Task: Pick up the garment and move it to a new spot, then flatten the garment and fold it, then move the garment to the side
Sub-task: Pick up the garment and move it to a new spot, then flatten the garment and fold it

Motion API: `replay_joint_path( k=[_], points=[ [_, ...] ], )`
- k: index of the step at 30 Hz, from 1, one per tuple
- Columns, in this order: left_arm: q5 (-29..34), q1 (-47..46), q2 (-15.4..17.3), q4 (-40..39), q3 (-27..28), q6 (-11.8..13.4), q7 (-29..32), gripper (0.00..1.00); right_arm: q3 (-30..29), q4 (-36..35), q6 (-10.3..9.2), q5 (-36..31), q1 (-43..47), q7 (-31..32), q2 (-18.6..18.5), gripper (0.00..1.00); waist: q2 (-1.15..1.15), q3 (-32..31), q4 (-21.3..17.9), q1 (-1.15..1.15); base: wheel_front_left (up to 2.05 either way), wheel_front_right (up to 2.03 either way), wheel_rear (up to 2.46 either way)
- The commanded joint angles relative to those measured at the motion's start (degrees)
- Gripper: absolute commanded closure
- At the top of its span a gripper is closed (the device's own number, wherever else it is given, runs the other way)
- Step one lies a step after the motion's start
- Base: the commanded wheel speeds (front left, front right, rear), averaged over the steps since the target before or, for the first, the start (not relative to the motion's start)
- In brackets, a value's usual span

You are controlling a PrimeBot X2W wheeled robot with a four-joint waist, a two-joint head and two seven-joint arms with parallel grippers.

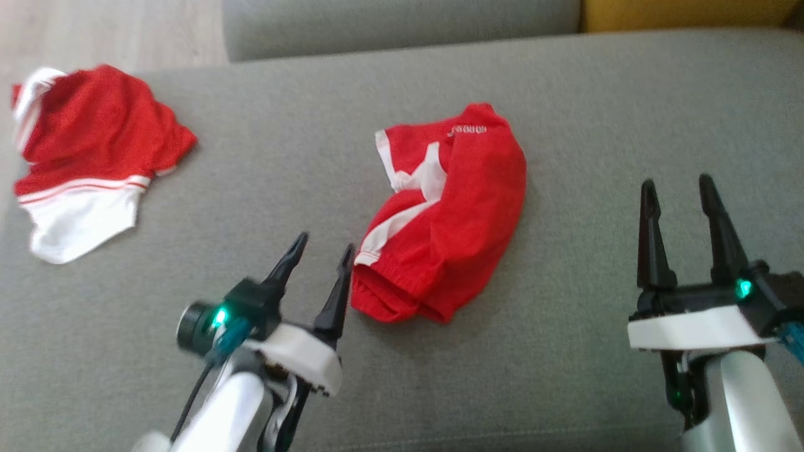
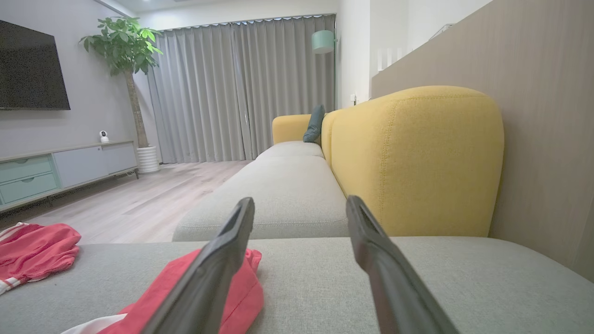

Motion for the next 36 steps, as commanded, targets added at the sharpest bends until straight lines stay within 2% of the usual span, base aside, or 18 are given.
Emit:
replay_joint_path(
  k=[1, 7, 10, 22, 36],
  points=[
    [-0.05, -0.13, -0.1, -2.61, 3.64, 0.68, -0.69, 0.0, 0.94, -1.34, 0.42, -0.45, -0.38, -0.07, -0.16, 0.0, 0.0, -2.47, 1.53, 0.0, 0.0, 0.0, 0.0],
    [0.85, 6.69, -2.51, -5.2, 10.23, 2.53, -0.7, 0.0, 0.47, -0.08, 0.42, 0.32, 2.4, -0.07, -0.16, 0.0, 0.0, -4.75, 3.35, 0.0, 0.0, 0.0, 0.0],
    [1.65, 9.01, -3.56, -5.95, 12.28, 2.54, -0.7, 0.0, 0.3, 0.41, 0.42, 0.67, 3.62, -0.07, -0.16, 0.0, 0.0, -5.07, 3.99, 0.0, 0.0, 0.0, 0.0],
    [4.83, 12.84, -6.0, -6.36, 16.91, 0.33, -0.7, 0.0, 0.47, 2.74, 0.42, 2.57, 5.5, -0.07, -0.16, 0.0, 0.0, -5.49, 4.59, 0.0, 0.0, 0.0, 0.0],
    [7.0, 13.18, -7.32, -6.11, 19.13, -1.37, -0.7, 0.0, 1.03, 5.1, 0.42, 2.66, 5.13, -0.07, -0.16, 0.0, 0.0, -5.37, 4.59, 0.0, 0.0, 0.0, 0.0]
  ],
)
